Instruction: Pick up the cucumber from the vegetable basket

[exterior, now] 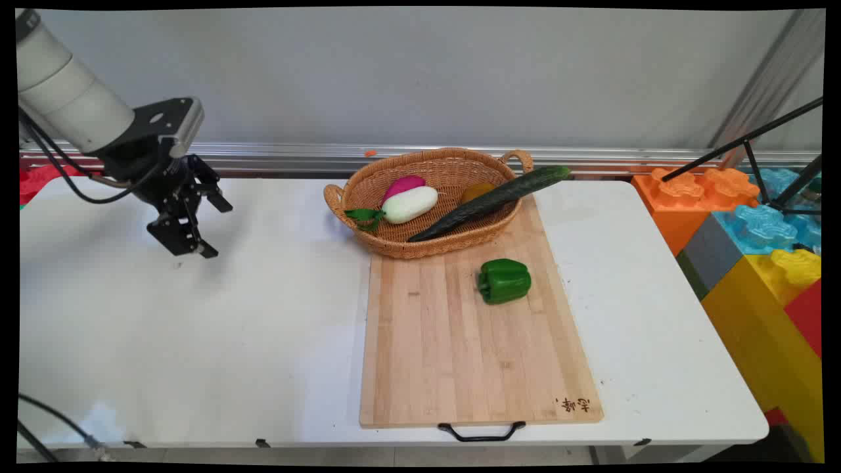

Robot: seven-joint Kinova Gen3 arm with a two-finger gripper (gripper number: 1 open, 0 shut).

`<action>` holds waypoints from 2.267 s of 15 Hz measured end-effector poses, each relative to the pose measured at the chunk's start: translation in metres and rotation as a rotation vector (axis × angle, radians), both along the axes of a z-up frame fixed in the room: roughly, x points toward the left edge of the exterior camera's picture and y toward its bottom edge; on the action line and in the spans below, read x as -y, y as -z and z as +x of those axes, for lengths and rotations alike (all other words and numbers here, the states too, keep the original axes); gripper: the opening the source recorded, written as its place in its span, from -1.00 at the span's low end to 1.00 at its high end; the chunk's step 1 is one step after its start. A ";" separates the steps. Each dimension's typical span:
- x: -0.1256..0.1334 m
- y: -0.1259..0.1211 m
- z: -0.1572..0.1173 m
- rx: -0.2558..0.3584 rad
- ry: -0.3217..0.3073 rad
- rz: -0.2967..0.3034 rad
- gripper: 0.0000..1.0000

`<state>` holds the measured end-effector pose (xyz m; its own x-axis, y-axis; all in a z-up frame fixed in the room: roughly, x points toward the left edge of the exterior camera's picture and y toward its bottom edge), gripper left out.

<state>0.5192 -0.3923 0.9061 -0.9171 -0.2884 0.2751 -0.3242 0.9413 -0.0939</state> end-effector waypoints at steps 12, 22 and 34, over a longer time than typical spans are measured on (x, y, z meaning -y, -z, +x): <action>0.058 -0.025 -0.115 -0.188 -0.094 -0.196 1.00; 0.149 0.017 -0.244 -0.248 -0.203 -0.213 1.00; 0.195 0.088 -0.283 -0.229 -0.319 -0.162 1.00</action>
